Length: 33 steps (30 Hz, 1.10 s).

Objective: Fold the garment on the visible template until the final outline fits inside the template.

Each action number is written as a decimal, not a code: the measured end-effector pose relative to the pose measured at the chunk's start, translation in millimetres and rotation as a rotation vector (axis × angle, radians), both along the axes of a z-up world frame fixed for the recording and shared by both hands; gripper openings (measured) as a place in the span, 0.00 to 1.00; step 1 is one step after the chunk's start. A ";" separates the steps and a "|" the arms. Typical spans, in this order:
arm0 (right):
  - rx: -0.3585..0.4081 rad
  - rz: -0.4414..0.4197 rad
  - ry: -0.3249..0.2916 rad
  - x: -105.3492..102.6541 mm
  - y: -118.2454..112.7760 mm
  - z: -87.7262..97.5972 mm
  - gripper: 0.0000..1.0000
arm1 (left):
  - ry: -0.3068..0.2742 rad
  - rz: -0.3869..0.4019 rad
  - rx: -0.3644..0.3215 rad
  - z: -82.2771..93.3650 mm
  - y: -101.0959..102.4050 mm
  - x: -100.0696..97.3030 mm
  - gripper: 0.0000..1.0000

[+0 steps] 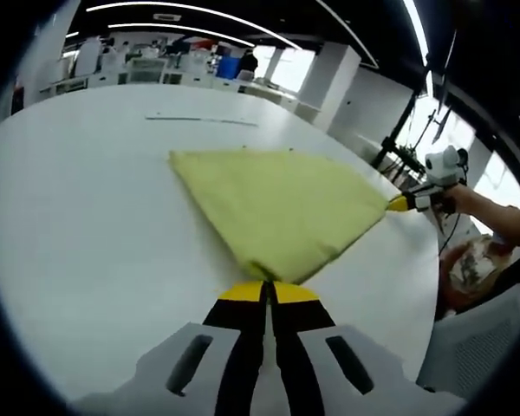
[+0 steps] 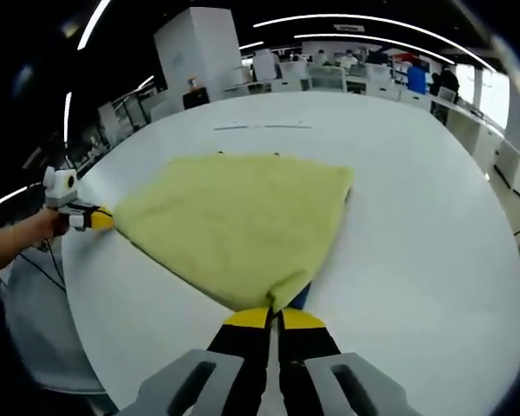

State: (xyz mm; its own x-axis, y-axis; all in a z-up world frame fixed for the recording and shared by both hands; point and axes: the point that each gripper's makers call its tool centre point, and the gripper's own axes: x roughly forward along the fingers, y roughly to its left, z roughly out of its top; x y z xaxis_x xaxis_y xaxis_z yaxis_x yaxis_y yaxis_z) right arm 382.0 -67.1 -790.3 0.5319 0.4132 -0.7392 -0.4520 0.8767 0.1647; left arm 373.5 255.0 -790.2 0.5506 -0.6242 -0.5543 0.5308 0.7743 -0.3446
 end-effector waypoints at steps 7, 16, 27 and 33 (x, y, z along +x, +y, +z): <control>-0.006 0.009 -0.008 -0.9 -1.0 2.4 0.00 | 0.002 0.021 -0.025 2.9 0.7 -0.3 0.00; -0.054 0.044 -0.028 -0.5 -11.6 6.2 0.00 | -0.010 0.037 -0.005 10.1 8.1 1.7 0.00; -0.114 0.139 -0.076 1.7 -15.6 15.9 0.00 | -0.026 0.032 0.068 11.3 19.7 0.8 0.00; -0.134 0.159 -0.059 -1.8 -16.9 1.4 0.00 | -0.009 0.016 0.081 4.1 16.6 -3.5 0.00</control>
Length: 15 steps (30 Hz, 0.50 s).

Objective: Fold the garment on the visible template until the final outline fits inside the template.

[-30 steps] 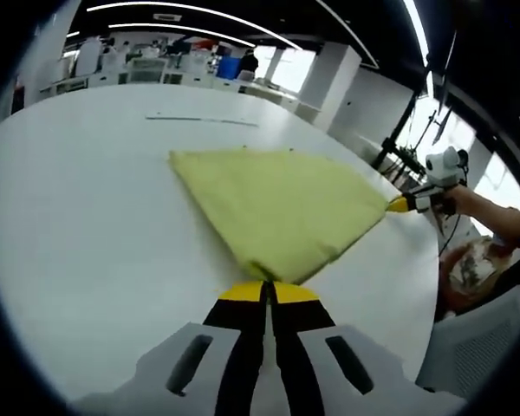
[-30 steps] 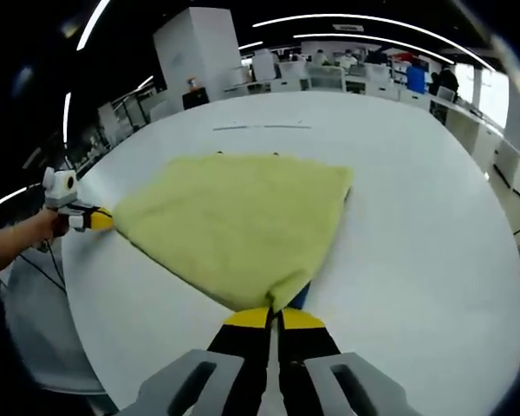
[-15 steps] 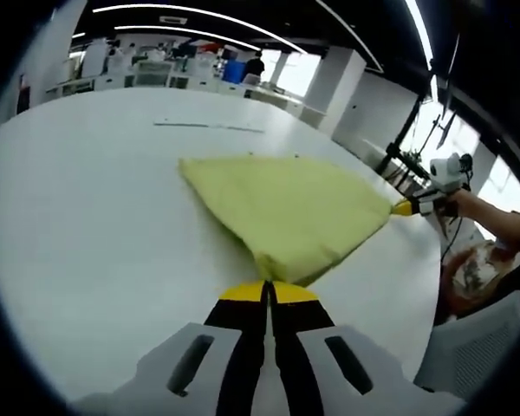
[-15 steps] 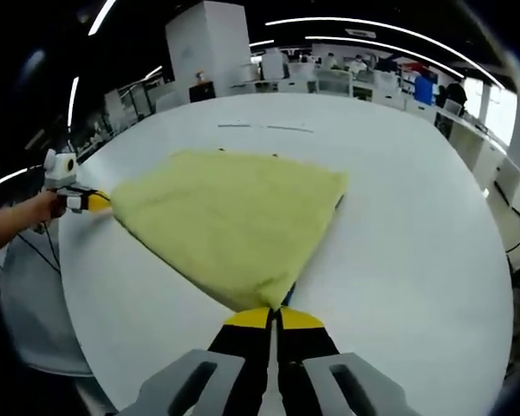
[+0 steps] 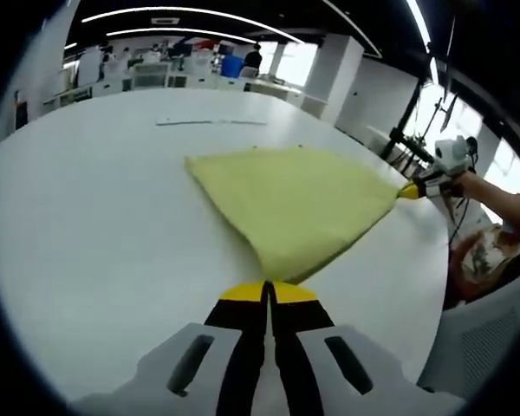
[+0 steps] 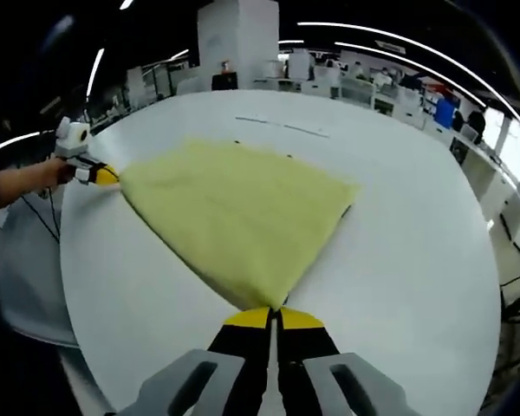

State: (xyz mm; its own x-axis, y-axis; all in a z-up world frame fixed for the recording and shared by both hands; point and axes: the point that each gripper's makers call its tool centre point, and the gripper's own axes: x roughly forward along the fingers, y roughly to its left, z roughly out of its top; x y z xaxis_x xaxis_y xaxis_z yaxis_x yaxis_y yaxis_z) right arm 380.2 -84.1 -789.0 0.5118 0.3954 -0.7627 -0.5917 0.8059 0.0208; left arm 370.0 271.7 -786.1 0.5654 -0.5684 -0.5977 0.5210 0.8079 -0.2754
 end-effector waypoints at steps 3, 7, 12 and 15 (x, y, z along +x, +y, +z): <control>-0.001 -0.014 0.013 -2.1 -0.4 -6.5 0.00 | 0.001 0.001 0.001 -0.9 -0.7 -0.5 0.00; 0.061 -0.054 0.028 -1.6 5.1 -6.9 0.04 | 0.003 0.010 -0.005 -1.1 1.3 0.5 0.00; 0.065 -0.086 0.033 5.2 2.9 -12.1 0.00 | 0.009 0.015 -0.009 -1.1 0.5 1.5 0.00; 0.033 -0.048 0.027 4.4 2.6 -12.6 0.00 | 0.007 0.014 -0.009 -0.2 0.8 2.3 0.00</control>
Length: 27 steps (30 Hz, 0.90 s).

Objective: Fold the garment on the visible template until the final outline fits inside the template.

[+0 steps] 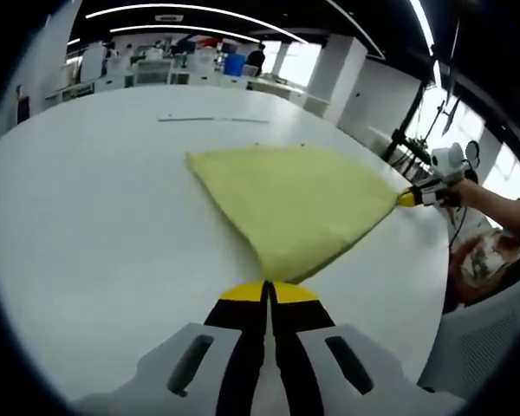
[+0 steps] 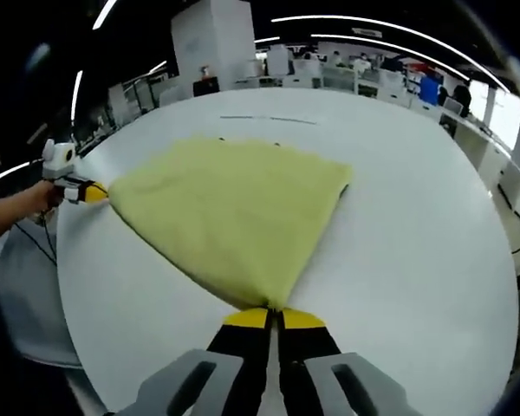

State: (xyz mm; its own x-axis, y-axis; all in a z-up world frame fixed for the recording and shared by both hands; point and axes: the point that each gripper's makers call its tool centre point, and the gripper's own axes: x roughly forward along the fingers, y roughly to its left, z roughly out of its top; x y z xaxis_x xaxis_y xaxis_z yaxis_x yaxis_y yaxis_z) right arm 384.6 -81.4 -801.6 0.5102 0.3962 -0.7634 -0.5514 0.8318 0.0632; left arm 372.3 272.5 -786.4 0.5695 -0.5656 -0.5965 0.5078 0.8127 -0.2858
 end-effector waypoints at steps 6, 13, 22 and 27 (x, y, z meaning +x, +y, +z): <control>-0.063 0.118 -0.090 4.5 -3.0 16.1 0.00 | -0.020 -0.008 0.018 4.2 0.7 0.9 0.00; -0.107 0.178 -0.066 -7.7 -4.6 8.4 0.00 | 0.002 -0.012 0.023 -3.5 0.7 -4.6 0.00; -0.097 0.175 -0.041 -21.2 -4.9 4.0 0.00 | 0.002 -0.015 0.027 -4.0 1.3 -10.5 0.00; -0.090 0.151 -0.032 -26.1 -7.5 1.6 0.00 | 0.006 -0.030 0.038 -5.9 -1.2 -18.6 0.00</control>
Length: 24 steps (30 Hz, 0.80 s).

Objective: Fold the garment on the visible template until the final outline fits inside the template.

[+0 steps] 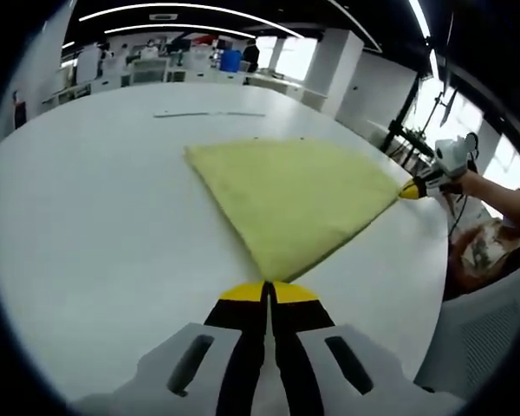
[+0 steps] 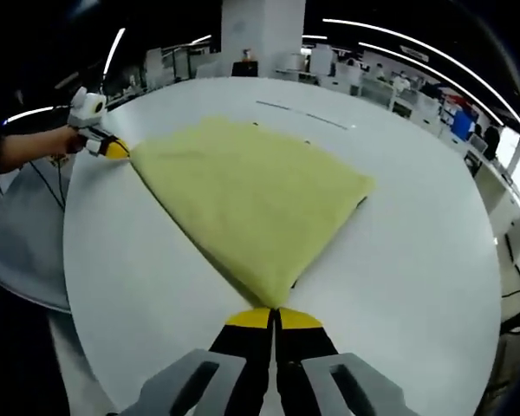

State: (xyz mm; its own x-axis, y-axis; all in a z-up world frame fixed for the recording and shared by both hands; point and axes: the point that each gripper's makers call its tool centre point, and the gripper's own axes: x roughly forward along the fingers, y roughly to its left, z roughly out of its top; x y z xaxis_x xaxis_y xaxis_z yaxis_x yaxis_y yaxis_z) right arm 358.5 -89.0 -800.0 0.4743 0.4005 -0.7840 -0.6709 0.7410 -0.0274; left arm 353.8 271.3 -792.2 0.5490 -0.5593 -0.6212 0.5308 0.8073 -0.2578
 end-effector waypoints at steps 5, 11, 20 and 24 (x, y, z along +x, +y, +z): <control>0.005 -0.015 0.008 -4.9 -1.7 -1.4 0.00 | 0.002 0.007 0.006 -1.5 -1.7 -6.8 0.00; 0.025 -0.035 0.019 -10.8 -2.2 -1.4 0.00 | -0.002 0.000 0.017 -2.0 -1.3 -12.1 0.00; 0.029 -0.046 0.015 -17.1 -3.6 -0.2 0.00 | -0.012 -0.008 0.041 -0.7 -1.4 -18.4 0.00; 0.042 -0.055 0.018 -19.1 -4.1 -0.8 0.00 | -0.004 -0.012 0.044 -1.9 -1.2 -21.0 0.00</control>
State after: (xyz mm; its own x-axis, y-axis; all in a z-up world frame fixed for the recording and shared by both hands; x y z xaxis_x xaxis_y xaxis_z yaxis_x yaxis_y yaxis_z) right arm 339.4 -93.1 -800.8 0.4824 0.4065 -0.7759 -0.6290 0.7772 0.0161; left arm 332.8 270.1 -794.2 0.5453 -0.5381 -0.6427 0.5415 0.8114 -0.2200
